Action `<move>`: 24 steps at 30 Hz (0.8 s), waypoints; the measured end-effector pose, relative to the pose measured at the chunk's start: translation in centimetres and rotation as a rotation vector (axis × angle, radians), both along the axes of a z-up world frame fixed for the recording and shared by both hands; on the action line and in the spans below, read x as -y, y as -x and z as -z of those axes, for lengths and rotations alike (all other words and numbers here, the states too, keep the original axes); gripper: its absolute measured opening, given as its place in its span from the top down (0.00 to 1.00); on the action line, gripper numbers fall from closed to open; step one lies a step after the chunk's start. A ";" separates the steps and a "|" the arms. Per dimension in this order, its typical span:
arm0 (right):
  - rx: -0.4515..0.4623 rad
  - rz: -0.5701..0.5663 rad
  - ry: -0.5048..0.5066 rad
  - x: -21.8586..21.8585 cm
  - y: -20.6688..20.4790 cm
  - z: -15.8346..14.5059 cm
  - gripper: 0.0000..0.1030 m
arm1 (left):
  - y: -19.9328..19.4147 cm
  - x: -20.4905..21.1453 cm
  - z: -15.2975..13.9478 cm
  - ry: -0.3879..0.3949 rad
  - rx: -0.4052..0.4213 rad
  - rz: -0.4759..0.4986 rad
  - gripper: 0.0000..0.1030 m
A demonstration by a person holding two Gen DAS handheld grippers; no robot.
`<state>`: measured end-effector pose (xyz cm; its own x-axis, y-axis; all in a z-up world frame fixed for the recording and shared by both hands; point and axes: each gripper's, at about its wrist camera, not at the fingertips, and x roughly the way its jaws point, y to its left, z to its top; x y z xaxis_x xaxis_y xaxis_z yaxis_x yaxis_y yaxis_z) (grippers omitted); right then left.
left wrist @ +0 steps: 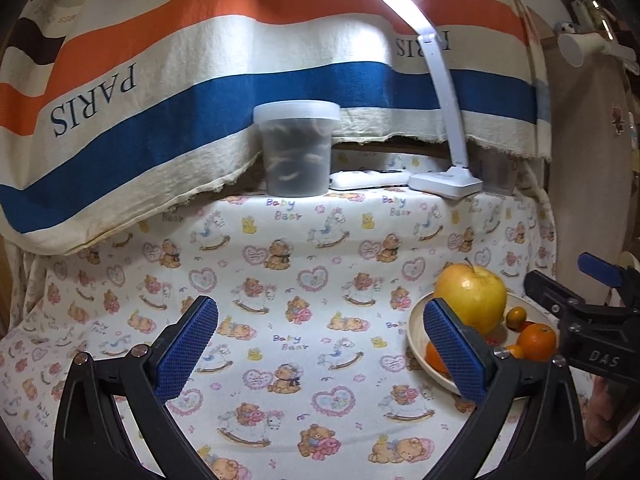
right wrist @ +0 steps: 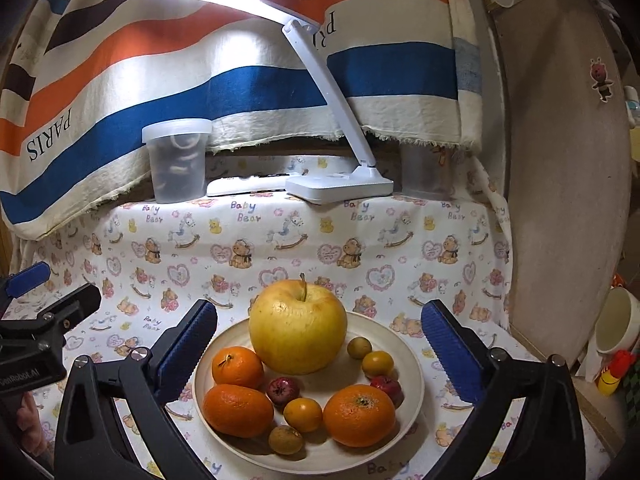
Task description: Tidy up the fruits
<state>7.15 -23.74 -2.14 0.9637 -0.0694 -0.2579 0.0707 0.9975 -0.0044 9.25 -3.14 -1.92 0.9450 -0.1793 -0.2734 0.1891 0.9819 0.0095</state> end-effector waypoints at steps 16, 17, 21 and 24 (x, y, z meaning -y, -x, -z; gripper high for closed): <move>0.007 0.023 -0.009 0.2 0.2 0.0 0.01 | -0.3 0.1 0.1 -0.003 -0.010 -0.003 0.01; 0.007 0.023 -0.008 0.2 0.2 0.0 0.01 | -0.4 0.1 0.1 -0.002 -0.012 -0.002 0.01; 0.006 0.015 -0.001 0.1 0.3 -0.1 0.01 | -0.3 0.0 0.1 0.003 -0.014 -0.005 0.01; 0.006 0.015 -0.001 0.0 0.3 -0.1 0.01 | -0.2 0.0 0.1 -0.002 -0.009 -0.006 0.01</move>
